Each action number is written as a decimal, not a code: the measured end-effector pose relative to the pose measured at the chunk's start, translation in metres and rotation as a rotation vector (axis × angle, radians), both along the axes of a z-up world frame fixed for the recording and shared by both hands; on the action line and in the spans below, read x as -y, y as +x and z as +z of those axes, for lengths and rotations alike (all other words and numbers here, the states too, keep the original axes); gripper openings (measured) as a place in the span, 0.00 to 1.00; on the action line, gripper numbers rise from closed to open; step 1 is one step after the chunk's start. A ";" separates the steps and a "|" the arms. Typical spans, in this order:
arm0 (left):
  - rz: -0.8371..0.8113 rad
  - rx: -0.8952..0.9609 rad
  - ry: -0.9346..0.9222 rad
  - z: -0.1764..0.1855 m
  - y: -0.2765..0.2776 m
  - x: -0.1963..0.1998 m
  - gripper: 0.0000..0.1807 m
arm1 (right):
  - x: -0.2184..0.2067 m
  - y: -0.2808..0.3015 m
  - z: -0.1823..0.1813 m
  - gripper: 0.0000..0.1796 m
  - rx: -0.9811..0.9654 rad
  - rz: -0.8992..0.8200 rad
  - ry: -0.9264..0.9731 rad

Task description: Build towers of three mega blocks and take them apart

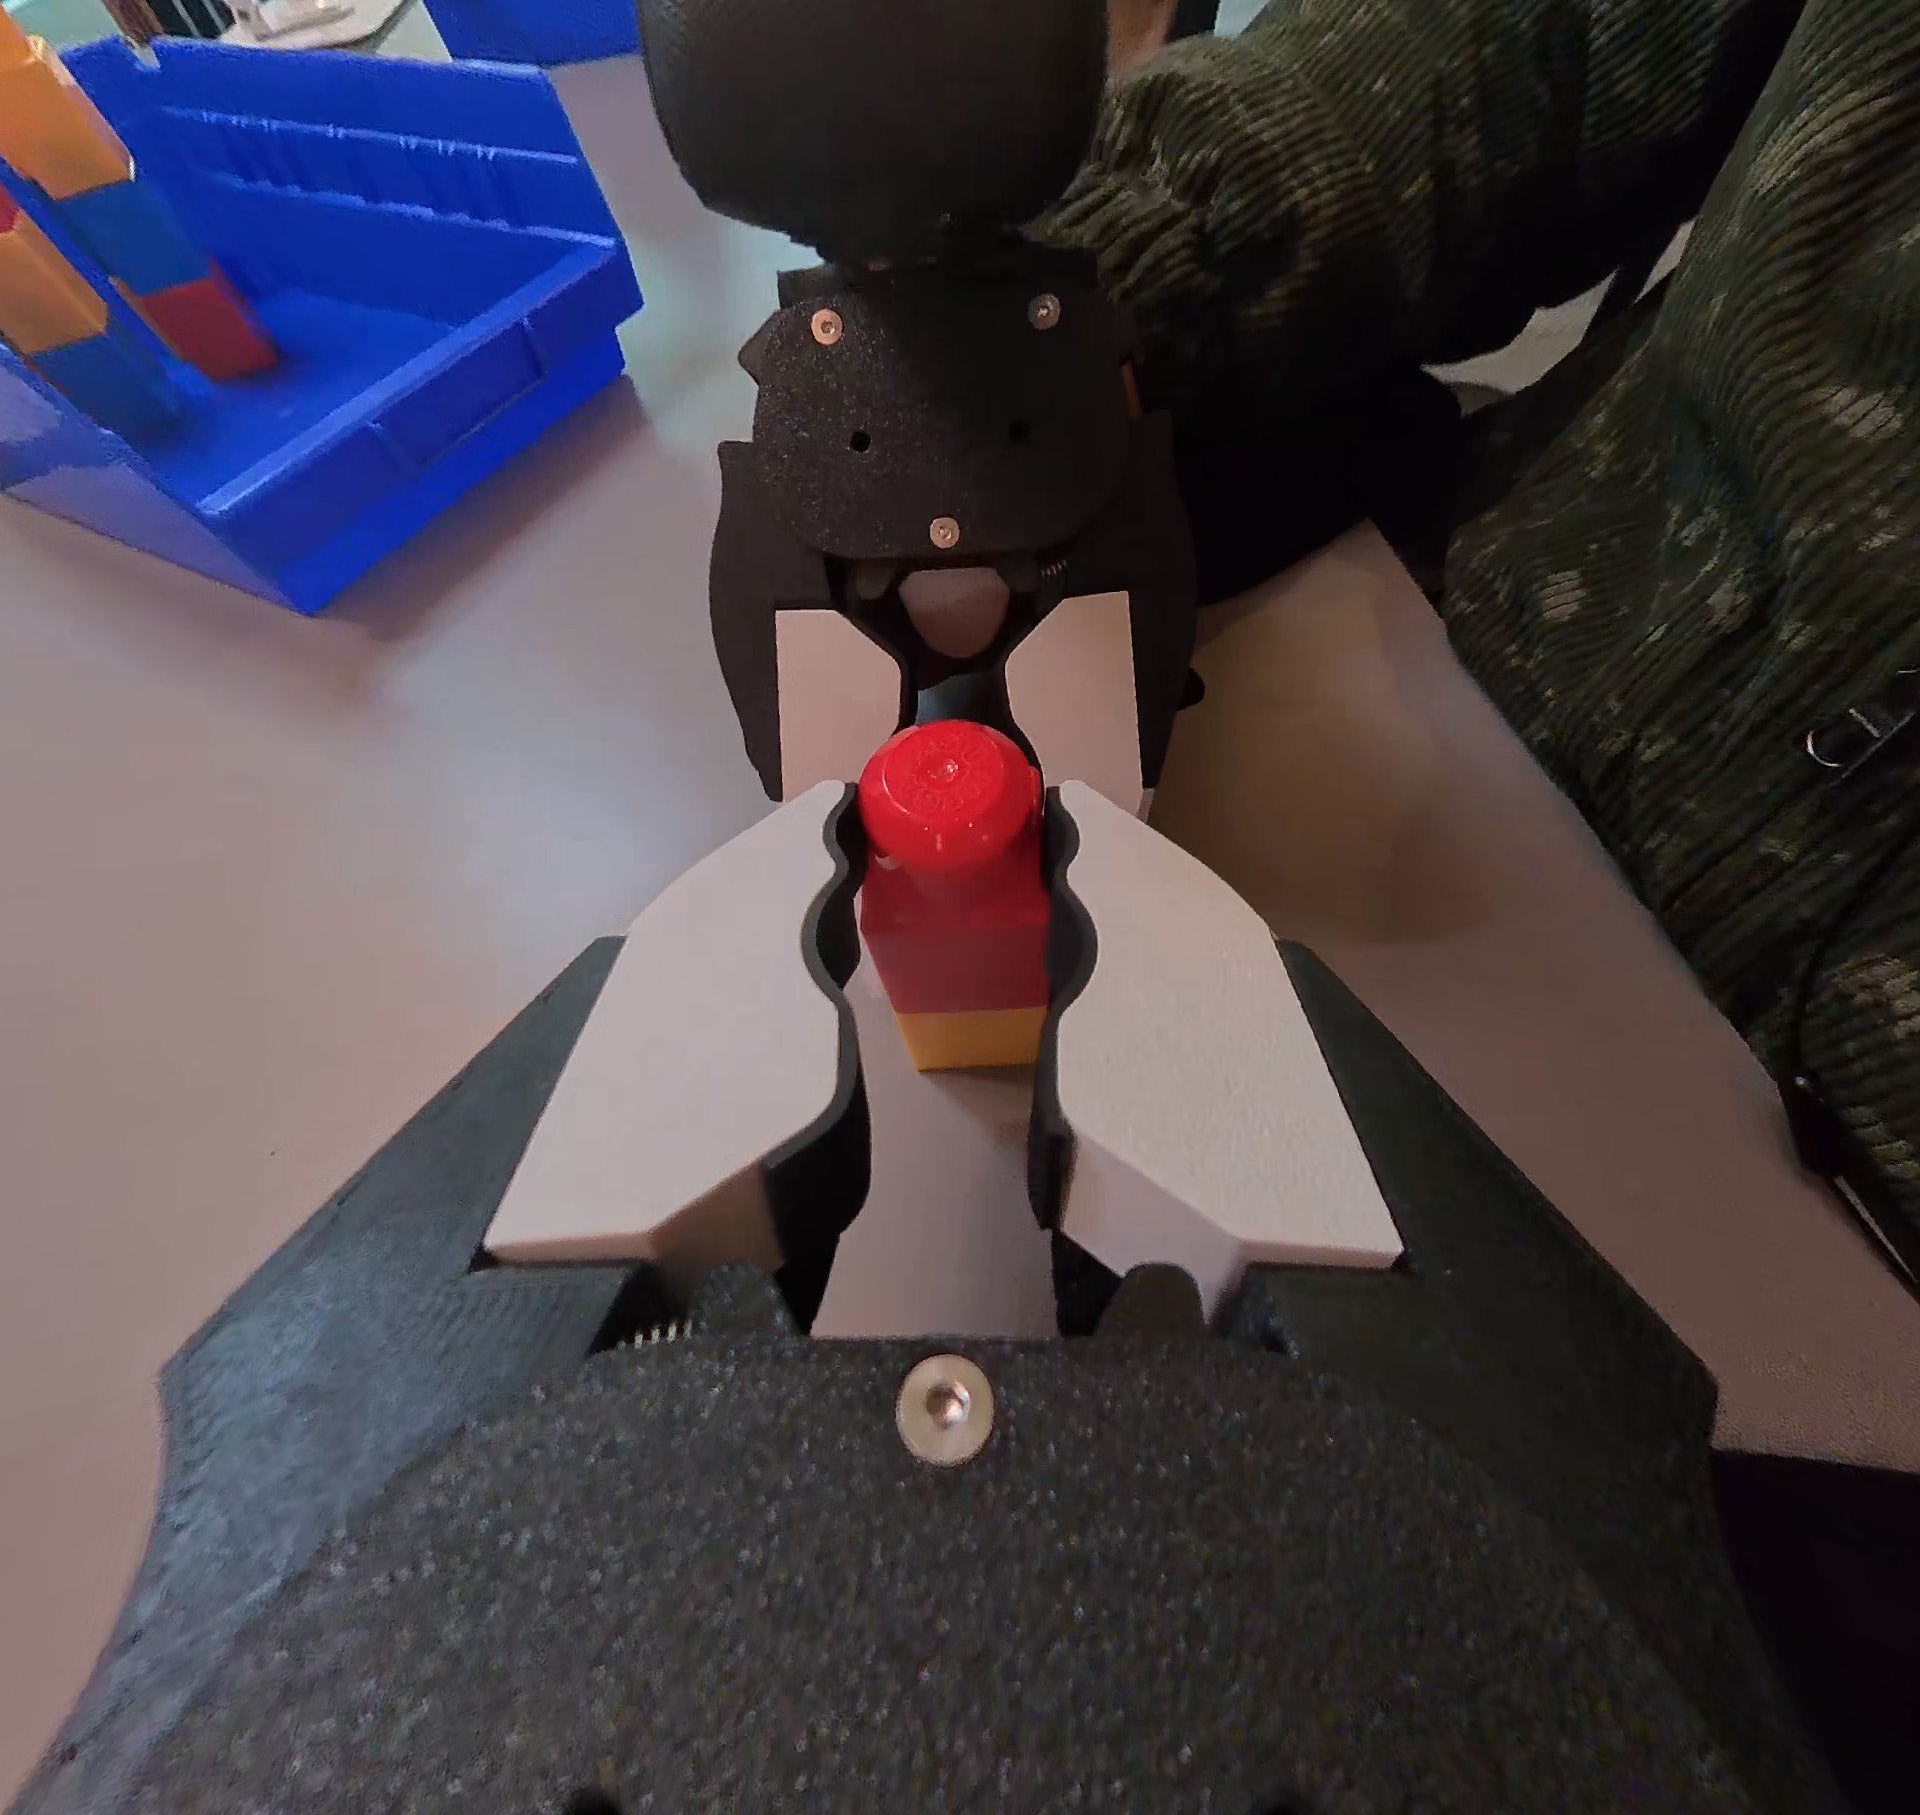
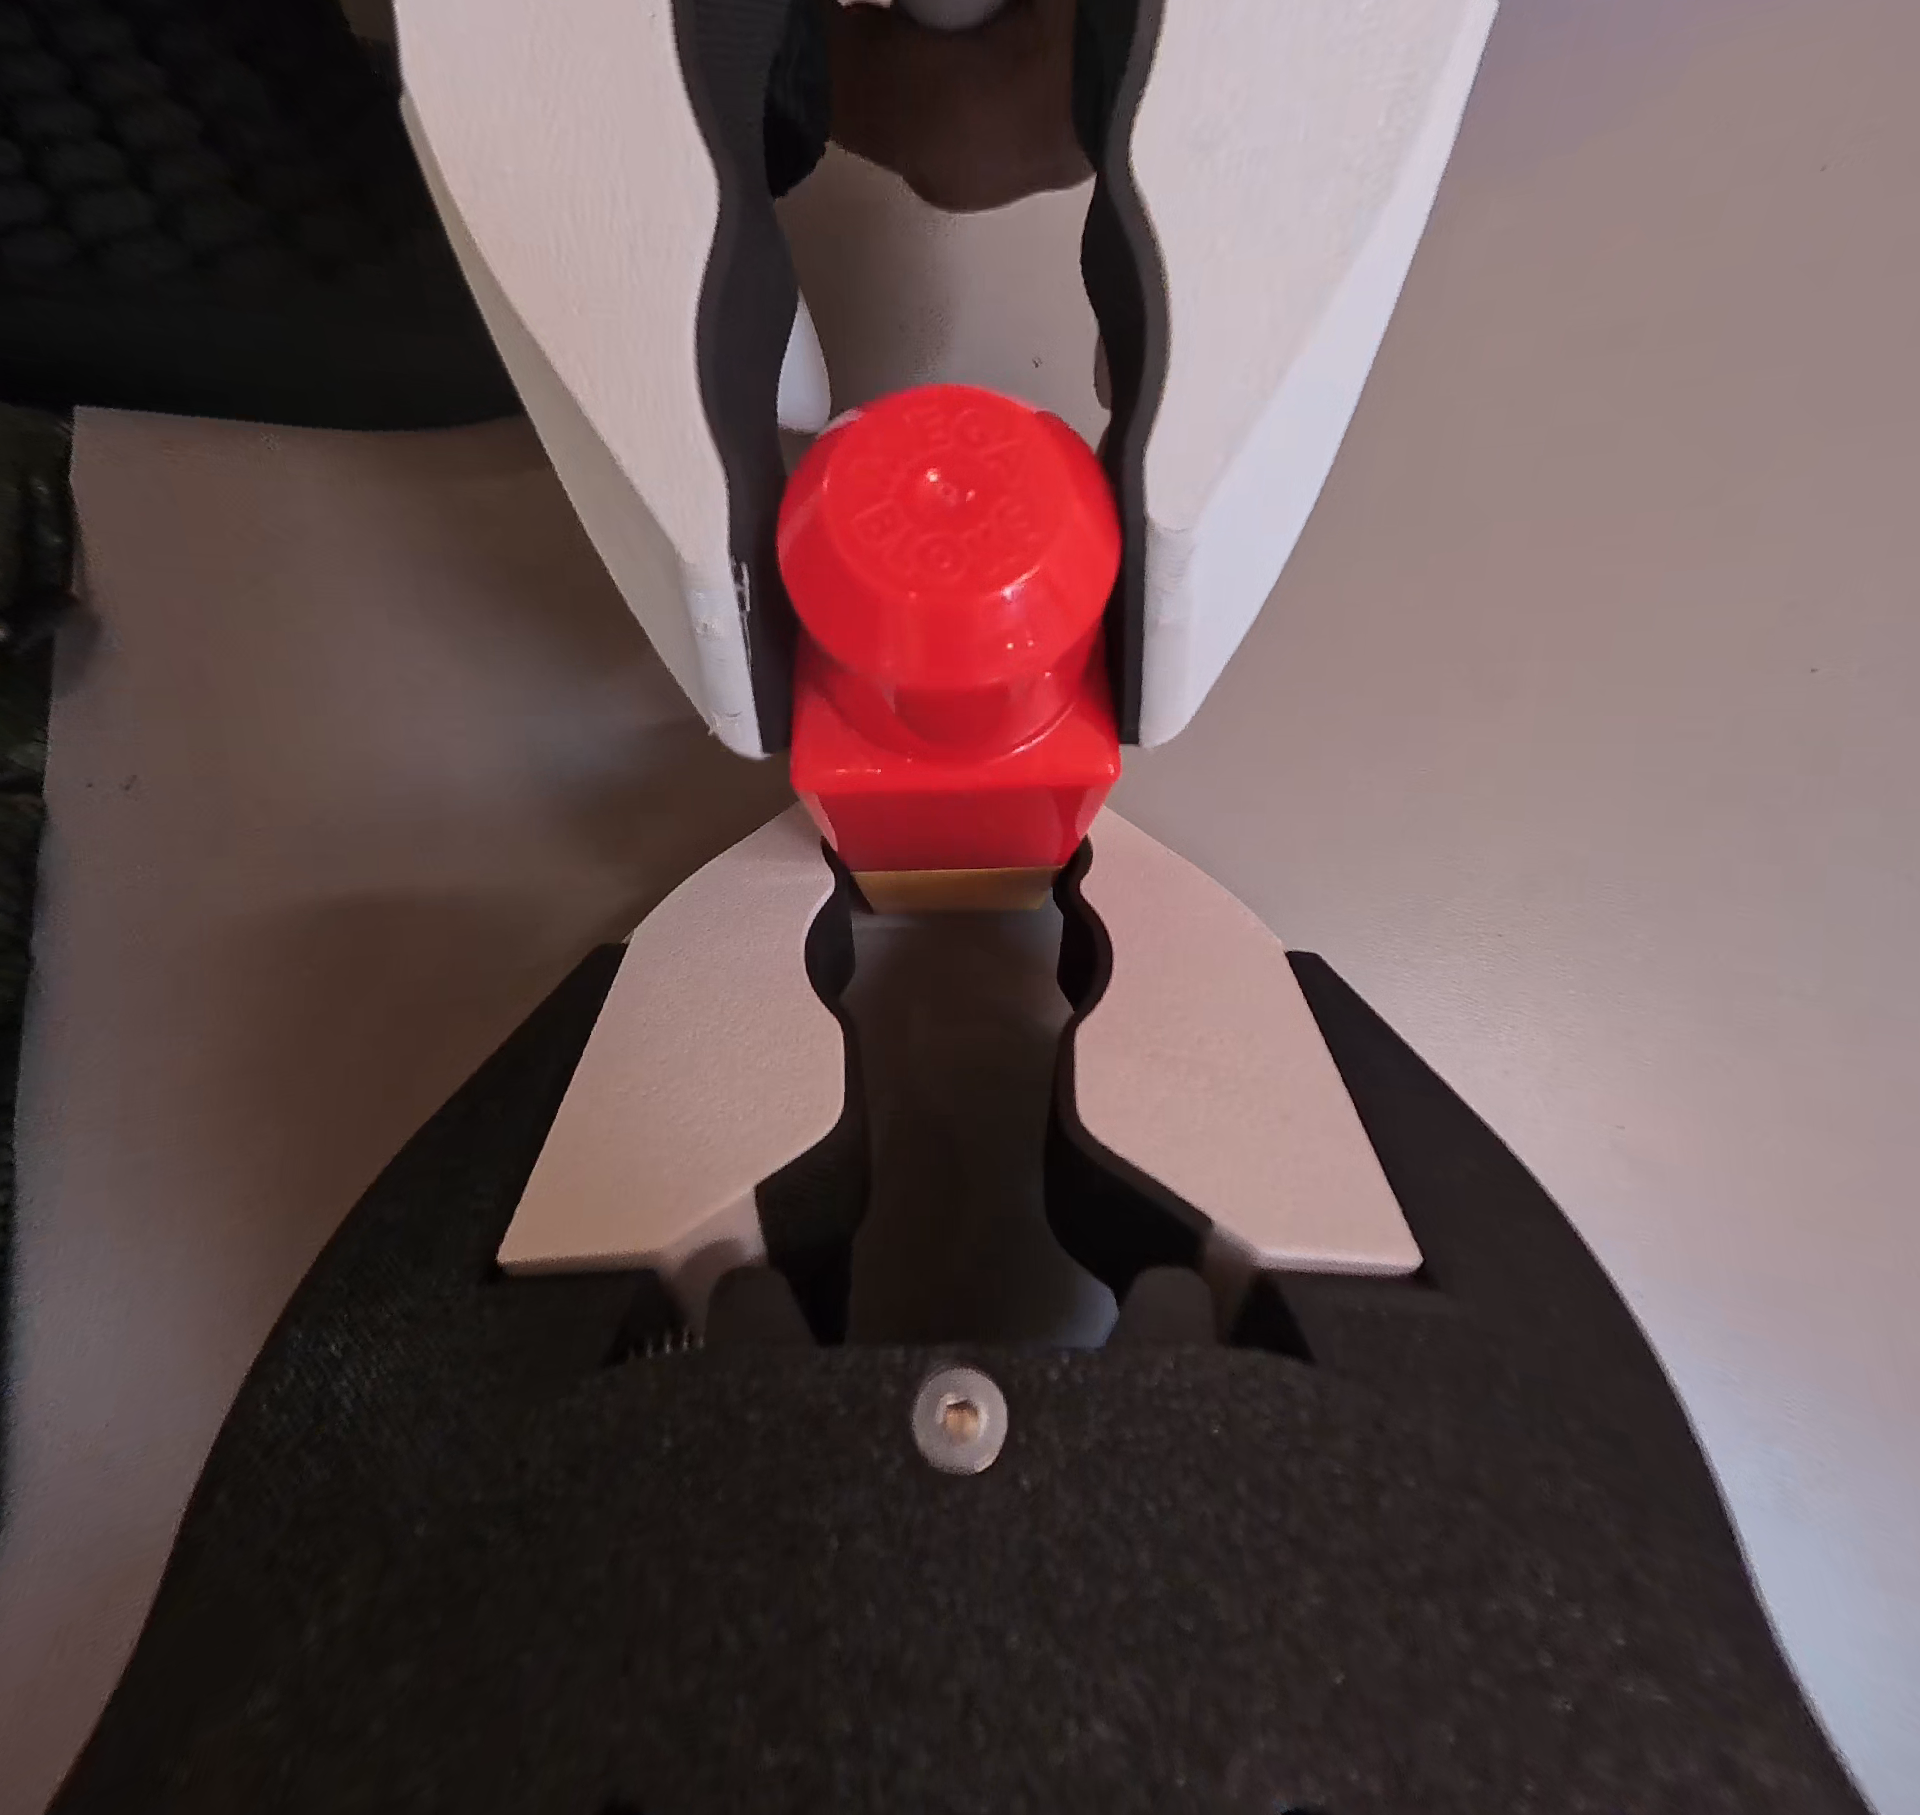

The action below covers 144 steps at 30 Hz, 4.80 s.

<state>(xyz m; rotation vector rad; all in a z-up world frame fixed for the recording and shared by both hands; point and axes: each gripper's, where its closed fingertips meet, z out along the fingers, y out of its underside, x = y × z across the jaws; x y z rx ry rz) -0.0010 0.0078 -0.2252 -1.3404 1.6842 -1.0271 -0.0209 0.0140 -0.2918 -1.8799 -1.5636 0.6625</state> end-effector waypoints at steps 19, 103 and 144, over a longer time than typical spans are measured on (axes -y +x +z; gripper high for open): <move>0.091 0.064 -0.092 0.000 0.001 -0.016 0.24 | -0.019 0.012 0.058 0.21 -0.366 -0.099 0.016; 0.171 -1.126 0.322 -0.024 -0.096 -0.080 0.20 | -0.051 0.042 0.079 0.20 -0.480 -0.259 0.053; 0.019 -0.245 0.006 0.015 -0.011 -0.006 0.20 | -0.002 0.008 0.030 0.19 -0.116 -0.042 0.072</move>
